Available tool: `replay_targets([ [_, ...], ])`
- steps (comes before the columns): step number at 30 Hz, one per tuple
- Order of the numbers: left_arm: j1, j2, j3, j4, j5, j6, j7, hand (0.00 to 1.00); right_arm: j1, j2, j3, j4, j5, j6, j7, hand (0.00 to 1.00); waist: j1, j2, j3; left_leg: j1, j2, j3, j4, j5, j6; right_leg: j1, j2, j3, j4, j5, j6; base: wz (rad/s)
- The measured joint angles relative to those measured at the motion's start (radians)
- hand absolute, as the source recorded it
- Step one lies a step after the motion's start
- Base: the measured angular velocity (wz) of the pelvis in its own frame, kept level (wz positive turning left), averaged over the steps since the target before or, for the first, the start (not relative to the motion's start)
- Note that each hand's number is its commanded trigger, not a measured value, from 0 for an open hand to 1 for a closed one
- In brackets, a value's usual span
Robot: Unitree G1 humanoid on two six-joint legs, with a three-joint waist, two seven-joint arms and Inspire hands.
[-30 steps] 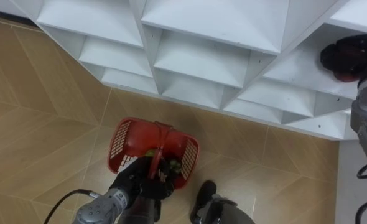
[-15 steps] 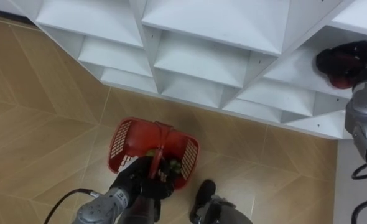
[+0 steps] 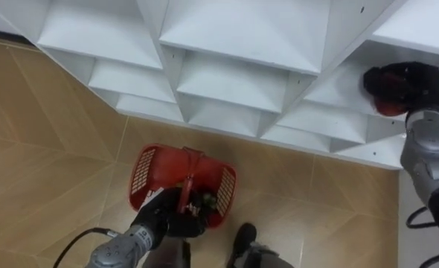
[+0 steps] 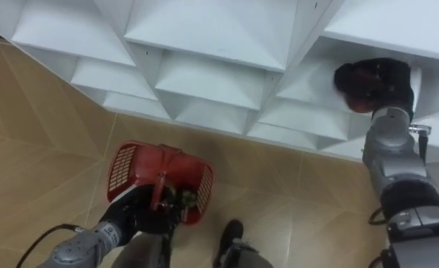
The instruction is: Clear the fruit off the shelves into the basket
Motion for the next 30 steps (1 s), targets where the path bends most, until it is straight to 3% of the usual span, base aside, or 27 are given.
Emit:
replay_targets([
  [7,-0.032,-0.003,0.001,0.037,0.001,-0.001,0.003,1.0,0.104,0.085,0.031,-0.108,0.049,-0.046,0.116,1.0,-0.022,0.037,-0.0244,0.046,0.003,0.012,-0.025,0.0,0.001,0.045,0.008,0.009,-0.043,0.022,0.007,-0.05],
  [11,-0.022,-0.02,-0.001,0.032,-0.001,-0.002,0.005,1.0,0.16,0.121,0.077,-0.111,0.058,-0.009,0.19,1.0,-0.023,0.056,-0.0352,0.059,-0.002,0.024,-0.042,0.011,0.012,0.048,-0.001,0.01,-0.039,0.026,0.01,0.0],
  [13,-0.017,-0.026,0.0,0.019,-0.023,-0.002,0.004,1.0,0.202,0.164,0.087,-0.129,0.086,0.005,0.231,1.0,-0.026,0.064,-0.0396,0.059,-0.008,0.027,-0.063,0.027,0.015,0.039,-0.007,0.011,-0.041,0.031,0.011,0.0],
  [19,-0.005,-0.047,0.002,0.005,-0.039,-0.011,-0.008,1.0,0.236,0.219,0.117,-0.191,0.091,0.012,0.341,1.0,-0.048,0.077,-0.0432,0.071,-0.014,0.03,-0.075,0.036,0.016,0.041,-0.007,0.025,-0.046,0.044,0.013,-0.04],
  [30,-0.012,-0.082,-0.001,0.003,-0.062,-0.017,-0.03,1.0,0.257,0.239,0.126,-0.202,0.091,0.014,0.429,1.0,-0.049,0.092,-0.042,0.075,-0.013,0.053,-0.085,0.039,0.022,0.039,-0.005,0.041,-0.063,0.062,0.018,-0.06],
])
